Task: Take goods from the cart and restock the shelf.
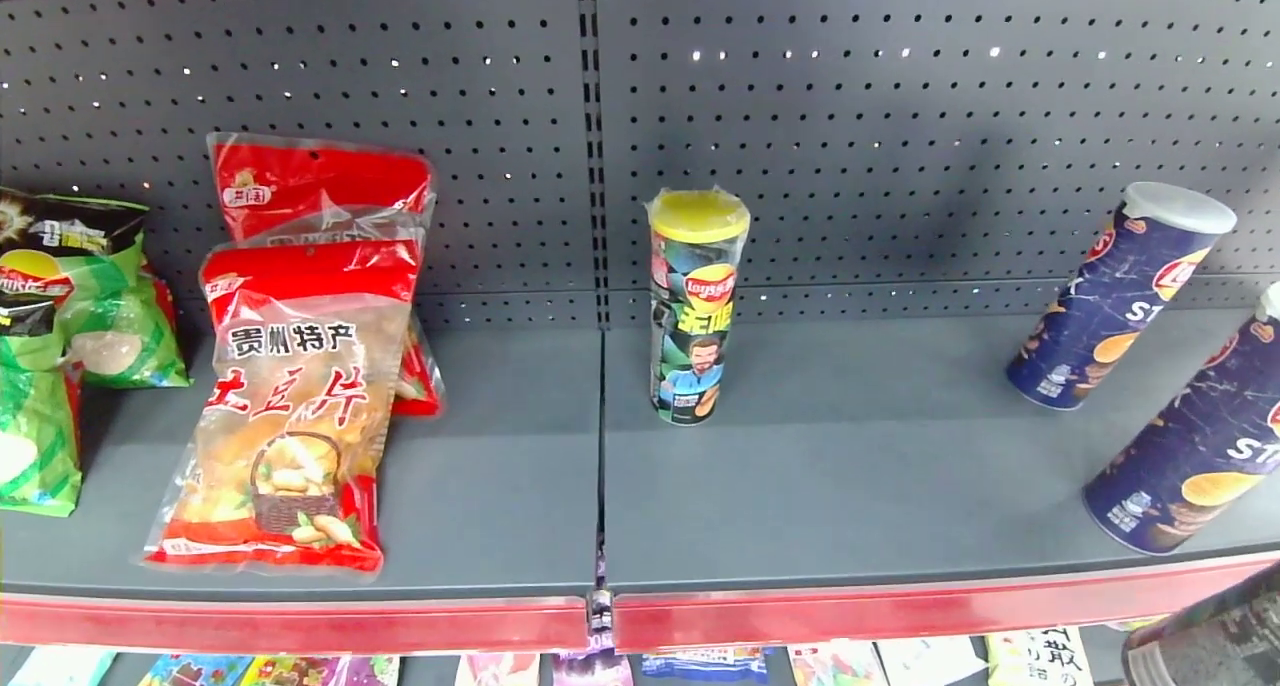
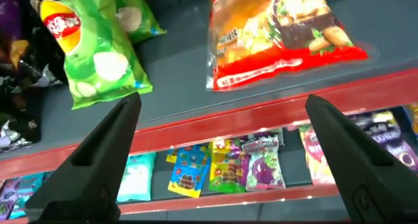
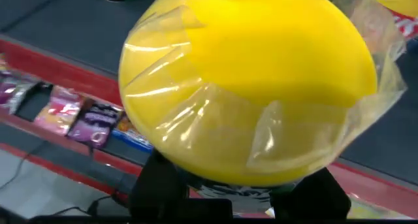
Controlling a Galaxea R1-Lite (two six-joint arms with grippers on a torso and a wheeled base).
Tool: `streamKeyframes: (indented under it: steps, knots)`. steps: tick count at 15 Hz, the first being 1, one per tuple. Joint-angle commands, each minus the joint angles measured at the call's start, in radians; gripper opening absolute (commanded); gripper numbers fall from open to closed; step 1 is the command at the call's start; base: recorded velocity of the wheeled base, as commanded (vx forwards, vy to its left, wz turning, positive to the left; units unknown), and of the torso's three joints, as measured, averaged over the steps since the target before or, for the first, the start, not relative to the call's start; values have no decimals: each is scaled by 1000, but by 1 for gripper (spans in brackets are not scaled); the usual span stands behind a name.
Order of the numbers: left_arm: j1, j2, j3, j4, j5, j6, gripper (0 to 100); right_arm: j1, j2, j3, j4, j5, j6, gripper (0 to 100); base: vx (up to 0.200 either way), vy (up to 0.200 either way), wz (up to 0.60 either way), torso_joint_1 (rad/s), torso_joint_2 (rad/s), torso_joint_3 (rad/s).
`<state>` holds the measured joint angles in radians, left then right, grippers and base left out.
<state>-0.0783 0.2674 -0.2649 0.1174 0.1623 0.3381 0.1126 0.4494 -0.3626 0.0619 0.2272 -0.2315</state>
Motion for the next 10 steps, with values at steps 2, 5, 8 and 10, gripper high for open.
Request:
streamKeyframes:
  steps: [2,5,8,10]
  knots:
    - [-5,6,-5,-1,-41,-1,100,9,-14,-1,1,118,0,0,0,0,0,0,0,0]
    - [-5,33,-16,-1,-139,-1,100,45,75,-116,1,149,9,0,0,0,0,0,0,0]
    - [-5,162,-80,-5,-270,-4,100,108,219,-234,-1,149,63,0,0,0,0,0,0,0]
    - [-5,291,-137,-18,-354,-2,100,167,299,-297,-5,146,69,0,0,0,0,0,0,0]
